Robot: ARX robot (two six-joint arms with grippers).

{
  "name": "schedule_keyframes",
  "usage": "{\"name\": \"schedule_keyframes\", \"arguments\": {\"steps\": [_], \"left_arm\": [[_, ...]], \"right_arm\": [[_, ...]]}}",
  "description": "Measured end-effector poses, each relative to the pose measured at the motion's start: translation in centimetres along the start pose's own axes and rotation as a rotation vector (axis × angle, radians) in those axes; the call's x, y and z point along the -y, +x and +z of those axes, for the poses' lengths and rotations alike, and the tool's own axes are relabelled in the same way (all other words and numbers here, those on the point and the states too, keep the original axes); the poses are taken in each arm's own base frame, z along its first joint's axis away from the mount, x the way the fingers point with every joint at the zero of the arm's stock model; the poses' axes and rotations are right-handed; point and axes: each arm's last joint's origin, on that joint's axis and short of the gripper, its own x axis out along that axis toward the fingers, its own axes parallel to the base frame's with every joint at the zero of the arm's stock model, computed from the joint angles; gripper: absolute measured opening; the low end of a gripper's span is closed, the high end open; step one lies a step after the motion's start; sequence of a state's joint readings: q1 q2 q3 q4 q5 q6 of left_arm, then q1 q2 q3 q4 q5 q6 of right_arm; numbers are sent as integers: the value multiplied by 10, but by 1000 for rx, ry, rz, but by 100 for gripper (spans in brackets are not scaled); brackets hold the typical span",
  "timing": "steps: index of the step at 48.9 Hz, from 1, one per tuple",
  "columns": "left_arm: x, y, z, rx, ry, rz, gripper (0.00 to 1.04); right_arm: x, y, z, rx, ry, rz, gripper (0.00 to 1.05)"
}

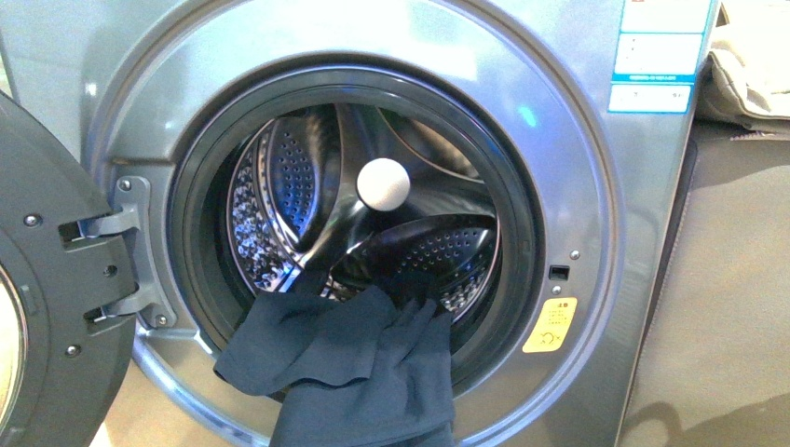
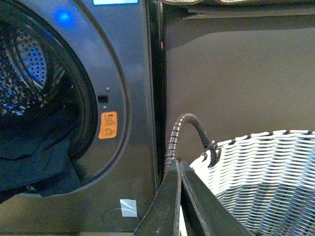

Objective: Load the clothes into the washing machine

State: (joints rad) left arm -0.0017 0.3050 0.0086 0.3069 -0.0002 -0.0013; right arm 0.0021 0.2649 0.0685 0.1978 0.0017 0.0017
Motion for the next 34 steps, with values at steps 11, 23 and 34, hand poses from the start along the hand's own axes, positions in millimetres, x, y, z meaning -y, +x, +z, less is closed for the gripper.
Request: {"name": "schedule_keyframes", "arguments": {"steps": [11, 23, 34], "left_arm": [[0, -5, 0, 2, 0, 0, 4], [0, -10, -1, 0, 0, 0, 4], [0, -19, -3, -5, 0, 0, 4]], "right_arm": [[0, -4, -7, -2, 0, 0, 2], [0, -15, -19, -8, 0, 0, 2], [0, -16, -19, 0, -1, 2, 2]]}}
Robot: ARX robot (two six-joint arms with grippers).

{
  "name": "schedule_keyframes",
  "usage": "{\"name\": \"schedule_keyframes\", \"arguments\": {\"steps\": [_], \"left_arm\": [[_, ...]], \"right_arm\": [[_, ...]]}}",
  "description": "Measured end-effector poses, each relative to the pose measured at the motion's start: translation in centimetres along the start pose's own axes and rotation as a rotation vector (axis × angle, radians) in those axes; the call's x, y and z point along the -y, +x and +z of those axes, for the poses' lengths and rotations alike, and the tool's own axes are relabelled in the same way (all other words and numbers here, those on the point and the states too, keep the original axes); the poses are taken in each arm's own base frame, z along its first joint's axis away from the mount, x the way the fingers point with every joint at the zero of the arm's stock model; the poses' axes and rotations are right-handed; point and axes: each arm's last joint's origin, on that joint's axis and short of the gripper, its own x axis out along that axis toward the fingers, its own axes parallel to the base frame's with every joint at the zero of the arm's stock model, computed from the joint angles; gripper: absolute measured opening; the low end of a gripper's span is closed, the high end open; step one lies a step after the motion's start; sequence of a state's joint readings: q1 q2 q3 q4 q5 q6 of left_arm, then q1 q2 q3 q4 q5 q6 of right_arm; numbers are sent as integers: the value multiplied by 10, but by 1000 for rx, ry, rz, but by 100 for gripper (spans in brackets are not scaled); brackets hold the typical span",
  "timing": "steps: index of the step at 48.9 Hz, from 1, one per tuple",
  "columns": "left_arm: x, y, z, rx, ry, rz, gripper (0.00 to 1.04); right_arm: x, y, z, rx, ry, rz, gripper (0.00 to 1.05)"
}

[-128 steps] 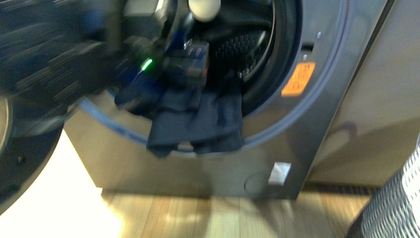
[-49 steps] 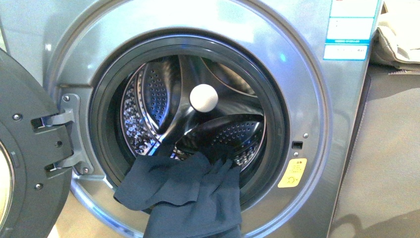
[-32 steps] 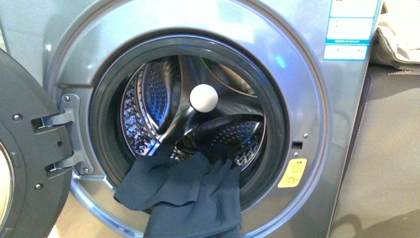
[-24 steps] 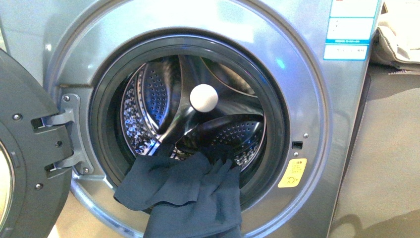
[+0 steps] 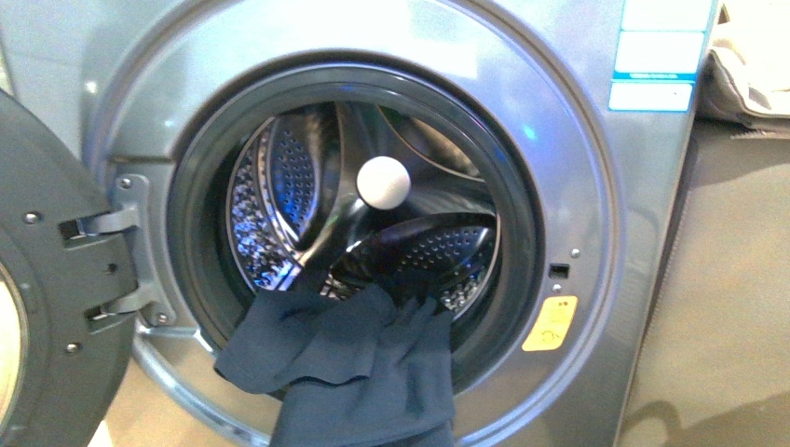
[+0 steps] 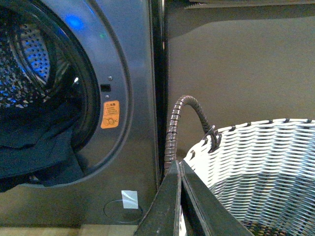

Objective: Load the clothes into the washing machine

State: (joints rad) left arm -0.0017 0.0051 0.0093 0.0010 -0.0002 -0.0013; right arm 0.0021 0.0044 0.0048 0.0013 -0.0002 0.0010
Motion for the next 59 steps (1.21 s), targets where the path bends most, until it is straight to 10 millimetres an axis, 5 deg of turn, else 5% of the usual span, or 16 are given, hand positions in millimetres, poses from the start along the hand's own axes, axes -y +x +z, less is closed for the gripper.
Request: {"name": "schedule_keyframes", "arguments": {"steps": [16, 18, 24, 41, 59], "left_arm": [[0, 0, 0, 1, 0, 0, 4], [0, 0, 0, 0, -1, 0, 10], [0, 0, 0, 0, -1, 0, 40], [0, 0, 0, 0, -1, 0, 100], [0, 0, 0, 0, -1, 0, 98]], "right_arm": [[0, 0, 0, -1, 0, 0, 2], [0, 0, 0, -1, -1, -1, 5], [0, 0, 0, -1, -1, -1, 32], [0, 0, 0, -1, -1, -1, 94], [0, 0, 0, -1, 0, -1, 97]]}}
